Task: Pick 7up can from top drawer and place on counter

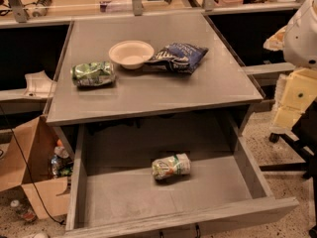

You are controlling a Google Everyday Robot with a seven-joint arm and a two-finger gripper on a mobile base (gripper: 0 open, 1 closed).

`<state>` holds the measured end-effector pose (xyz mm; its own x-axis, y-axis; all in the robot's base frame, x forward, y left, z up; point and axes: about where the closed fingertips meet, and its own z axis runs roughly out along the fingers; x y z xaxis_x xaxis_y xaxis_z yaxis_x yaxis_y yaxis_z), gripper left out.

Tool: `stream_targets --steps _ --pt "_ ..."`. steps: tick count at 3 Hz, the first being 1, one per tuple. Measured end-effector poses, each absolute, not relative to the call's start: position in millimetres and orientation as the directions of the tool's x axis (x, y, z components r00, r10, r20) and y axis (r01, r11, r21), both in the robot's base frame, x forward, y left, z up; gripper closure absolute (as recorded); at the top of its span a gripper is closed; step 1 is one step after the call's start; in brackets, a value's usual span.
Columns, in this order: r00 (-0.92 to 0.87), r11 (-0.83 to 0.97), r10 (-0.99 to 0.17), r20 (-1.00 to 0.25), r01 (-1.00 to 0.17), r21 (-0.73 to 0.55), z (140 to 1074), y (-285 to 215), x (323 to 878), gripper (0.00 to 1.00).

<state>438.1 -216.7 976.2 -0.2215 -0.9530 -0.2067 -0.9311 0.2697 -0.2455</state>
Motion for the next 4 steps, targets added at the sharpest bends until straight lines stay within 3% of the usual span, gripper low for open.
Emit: stream_targets --steps 4 --pt "-0.072 0.143 -0.955 -0.289 -0.962 -0.234 959 -201 439 0.0"
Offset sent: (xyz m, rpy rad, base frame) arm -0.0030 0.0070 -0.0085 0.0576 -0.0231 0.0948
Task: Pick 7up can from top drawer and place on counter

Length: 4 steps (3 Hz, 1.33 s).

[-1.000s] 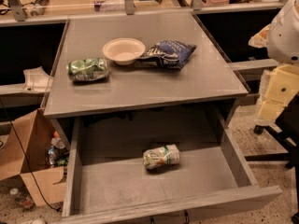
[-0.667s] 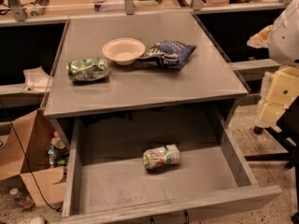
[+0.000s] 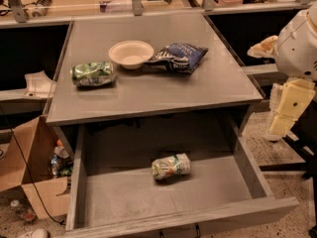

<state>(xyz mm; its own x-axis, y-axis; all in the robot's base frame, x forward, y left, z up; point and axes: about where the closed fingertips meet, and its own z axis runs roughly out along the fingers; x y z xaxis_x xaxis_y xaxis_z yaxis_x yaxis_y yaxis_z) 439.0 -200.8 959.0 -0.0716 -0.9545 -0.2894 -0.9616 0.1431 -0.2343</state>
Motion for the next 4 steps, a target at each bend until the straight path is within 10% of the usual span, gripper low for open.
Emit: stream_targets --steps 4 --pt "0.005 0.078 -0.926 -0.377 -0.975 -0.206 886 -157 416 0.0"
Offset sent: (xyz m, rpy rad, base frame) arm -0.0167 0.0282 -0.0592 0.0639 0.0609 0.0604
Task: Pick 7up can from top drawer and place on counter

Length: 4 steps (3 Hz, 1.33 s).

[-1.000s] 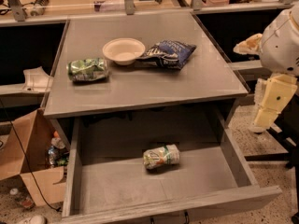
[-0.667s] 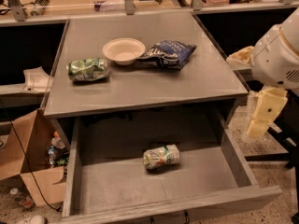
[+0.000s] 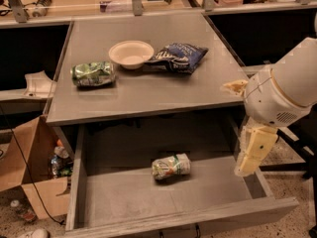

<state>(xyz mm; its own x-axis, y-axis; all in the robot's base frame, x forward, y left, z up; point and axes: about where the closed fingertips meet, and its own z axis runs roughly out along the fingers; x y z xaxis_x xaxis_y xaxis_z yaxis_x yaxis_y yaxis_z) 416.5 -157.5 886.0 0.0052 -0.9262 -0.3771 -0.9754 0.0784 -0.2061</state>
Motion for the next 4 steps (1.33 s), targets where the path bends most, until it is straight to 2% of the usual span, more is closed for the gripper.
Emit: stream_targets --steps 1,3,4 --pt "0.038 0.064 -0.922 -0.385 -0.967 -0.248 857 -136 416 0.0" --pt "0.031 0.081 -0.91 -0.415 -0.965 -0.248 842 -130 421 0.0" --pt "0.036 0.085 -0.895 -0.444 -0.964 -0.251 808 -116 445 0.0"
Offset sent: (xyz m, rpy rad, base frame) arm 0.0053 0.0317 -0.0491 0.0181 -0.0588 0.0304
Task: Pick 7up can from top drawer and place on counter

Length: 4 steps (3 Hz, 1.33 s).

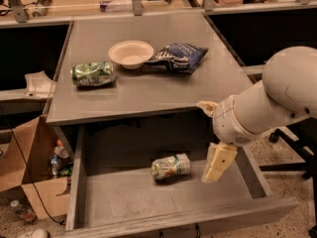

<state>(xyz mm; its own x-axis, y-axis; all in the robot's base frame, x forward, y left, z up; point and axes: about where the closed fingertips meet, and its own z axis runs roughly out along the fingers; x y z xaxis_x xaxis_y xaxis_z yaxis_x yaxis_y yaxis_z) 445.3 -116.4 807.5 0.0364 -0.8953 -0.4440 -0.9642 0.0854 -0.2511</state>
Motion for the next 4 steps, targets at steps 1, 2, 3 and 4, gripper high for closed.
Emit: stream_targets --steps 1,2,3,4 --pt "0.038 0.083 -0.895 -0.445 -0.965 -0.25 804 -114 444 0.0" --pt "0.066 0.051 -0.895 -0.44 -0.967 -0.248 768 -95 432 0.0" --pt "0.066 0.051 -0.896 -0.44 -0.967 -0.248 768 -95 432 0.0" --pt "0.07 0.043 -0.916 -0.395 -0.962 -0.27 741 -85 443 0.0"
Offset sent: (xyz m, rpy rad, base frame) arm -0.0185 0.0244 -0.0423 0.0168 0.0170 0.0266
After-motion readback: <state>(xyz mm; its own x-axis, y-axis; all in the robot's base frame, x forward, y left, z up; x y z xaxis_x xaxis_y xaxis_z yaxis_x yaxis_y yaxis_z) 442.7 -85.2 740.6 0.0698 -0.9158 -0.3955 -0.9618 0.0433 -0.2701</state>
